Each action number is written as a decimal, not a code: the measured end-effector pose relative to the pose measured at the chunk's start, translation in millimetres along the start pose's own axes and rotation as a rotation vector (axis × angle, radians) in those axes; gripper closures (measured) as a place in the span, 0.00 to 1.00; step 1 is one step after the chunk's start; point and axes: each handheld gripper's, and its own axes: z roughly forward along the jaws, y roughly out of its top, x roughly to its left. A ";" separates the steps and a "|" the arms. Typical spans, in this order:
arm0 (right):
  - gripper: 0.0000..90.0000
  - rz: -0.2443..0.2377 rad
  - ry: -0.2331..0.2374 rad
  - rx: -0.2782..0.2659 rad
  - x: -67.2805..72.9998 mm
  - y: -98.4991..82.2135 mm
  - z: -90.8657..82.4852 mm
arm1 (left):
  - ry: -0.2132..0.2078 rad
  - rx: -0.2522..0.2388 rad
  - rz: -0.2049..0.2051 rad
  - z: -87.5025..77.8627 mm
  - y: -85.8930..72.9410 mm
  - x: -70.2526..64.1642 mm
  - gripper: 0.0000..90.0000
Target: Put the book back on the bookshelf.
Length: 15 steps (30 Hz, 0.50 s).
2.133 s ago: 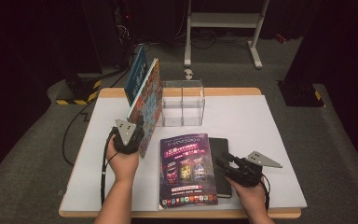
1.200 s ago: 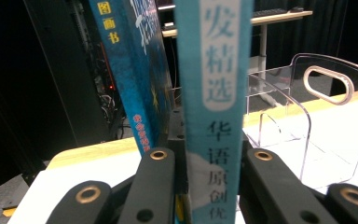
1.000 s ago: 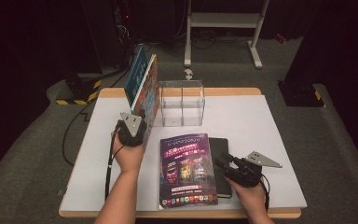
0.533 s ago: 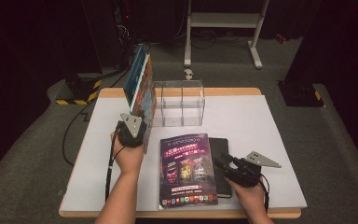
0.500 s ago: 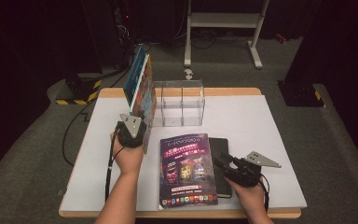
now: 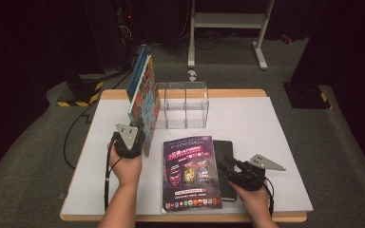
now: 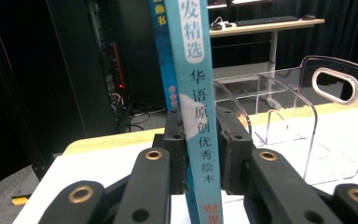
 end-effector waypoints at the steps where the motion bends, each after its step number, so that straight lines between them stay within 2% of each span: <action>1: 0.58 -0.001 0.001 0.001 0.3 0.0 0.1 | 0.001 0.000 -0.001 0.0 0.0 0.0 0.85; 15: 0.58 0.000 0.002 -0.001 0.5 0.2 -0.6 | 0.016 -0.007 -0.012 3.6 0.6 -2.2 0.85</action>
